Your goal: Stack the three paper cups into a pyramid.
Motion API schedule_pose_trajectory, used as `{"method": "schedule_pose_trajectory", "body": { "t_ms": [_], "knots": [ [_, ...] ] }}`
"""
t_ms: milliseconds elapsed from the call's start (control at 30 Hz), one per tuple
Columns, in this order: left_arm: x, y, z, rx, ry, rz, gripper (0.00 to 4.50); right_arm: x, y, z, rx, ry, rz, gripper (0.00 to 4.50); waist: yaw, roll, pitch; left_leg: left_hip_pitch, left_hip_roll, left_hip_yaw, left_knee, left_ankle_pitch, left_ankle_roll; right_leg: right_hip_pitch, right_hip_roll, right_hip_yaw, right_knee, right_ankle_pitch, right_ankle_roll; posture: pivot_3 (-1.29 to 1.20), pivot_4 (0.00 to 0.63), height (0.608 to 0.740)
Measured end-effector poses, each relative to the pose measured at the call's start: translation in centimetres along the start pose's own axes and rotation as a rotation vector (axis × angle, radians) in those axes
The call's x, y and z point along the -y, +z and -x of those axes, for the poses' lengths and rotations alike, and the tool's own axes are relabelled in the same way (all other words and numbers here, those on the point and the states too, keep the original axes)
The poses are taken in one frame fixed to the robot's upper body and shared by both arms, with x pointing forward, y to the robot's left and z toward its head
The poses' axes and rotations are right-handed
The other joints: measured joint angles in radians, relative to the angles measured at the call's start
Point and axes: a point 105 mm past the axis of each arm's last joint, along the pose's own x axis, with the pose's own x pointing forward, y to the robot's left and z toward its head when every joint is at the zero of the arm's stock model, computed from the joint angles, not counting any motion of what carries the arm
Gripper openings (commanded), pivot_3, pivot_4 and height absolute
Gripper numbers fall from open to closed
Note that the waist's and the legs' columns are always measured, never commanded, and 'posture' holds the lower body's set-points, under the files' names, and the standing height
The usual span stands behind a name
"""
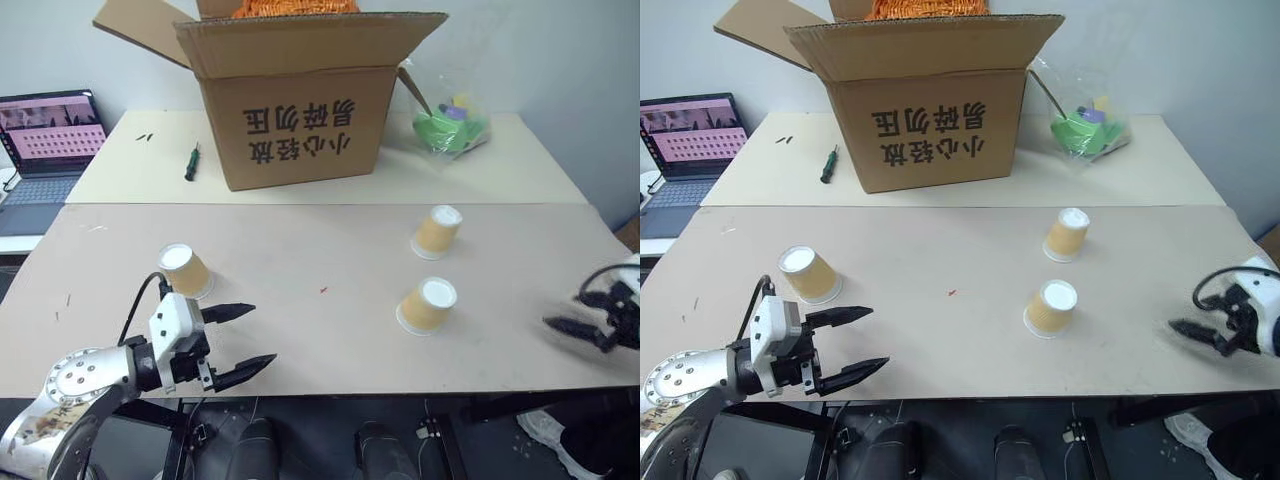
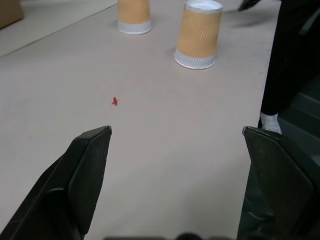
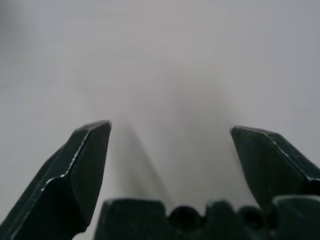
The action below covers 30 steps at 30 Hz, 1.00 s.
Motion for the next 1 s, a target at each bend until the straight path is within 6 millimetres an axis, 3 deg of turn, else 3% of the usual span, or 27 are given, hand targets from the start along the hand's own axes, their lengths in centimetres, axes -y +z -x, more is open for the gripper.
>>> {"method": "schedule_pose_trajectory", "body": {
  "t_ms": [133, 267, 433, 733, 1000],
  "knots": [
    [0.0, -0.1, -0.8, -0.006, -0.024, -0.019, 4.5, -4.6, 2.5, -2.0, 0.011, 0.229, 0.122, 4.48, -0.019, 0.0, 0.0, 0.001, 0.0, 0.0, 0.0, 0.0, 0.0, 0.001, 0.0, 0.0, 0.0, 0.0, 0.001, 0.0, 0.15, 0.7],
    [0.1, 0.1, -1.4, 0.005, -0.045, -0.022, 4.5, -6.7, 4.9, -4.4, 0.085, 0.269, 0.202, 4.48, -0.016, -0.001, 0.001, 0.0, -0.001, 0.0, 0.0, 0.0, 0.0, 0.0, -0.001, 0.0, 0.0, 0.0, 0.001, 0.0, 0.15, 0.7],
    [0.1, 0.0, -1.5, 0.004, -0.037, -0.025, 4.5, -6.6, 6.9, -6.2, 0.151, 0.22, 0.22, 4.48, -0.001, -0.002, 0.001, -0.002, -0.002, 0.0, 0.0, -0.001, 0.001, -0.001, -0.001, 0.0, -0.002, 0.0, 0.001, 0.0, 0.15, 0.7],
    [-0.4, 0.1, -1.9, 0.012, -0.017, -0.041, 4.5, -7.0, 10.1, -6.6, 0.238, 0.216, 0.247, 4.48, 0.006, -0.002, 0.001, -0.002, -0.002, 0.0, 0.0, -0.001, 0.001, -0.001, -0.001, -0.001, -0.002, 0.0, 0.001, 0.0, 0.15, 0.7],
    [-0.7, 0.4, -2.2, 0.02, -0.003, -0.059, 4.5, -7.3, 10.2, -7.9, 0.237, 0.217, 0.243, 4.48, 0.006, -0.002, 0.001, -0.003, -0.002, 0.0, -0.001, -0.001, 0.001, -0.001, -0.001, -0.001, -0.002, 0.0, 0.001, 0.0, 0.15, 0.7]
  ]
}}
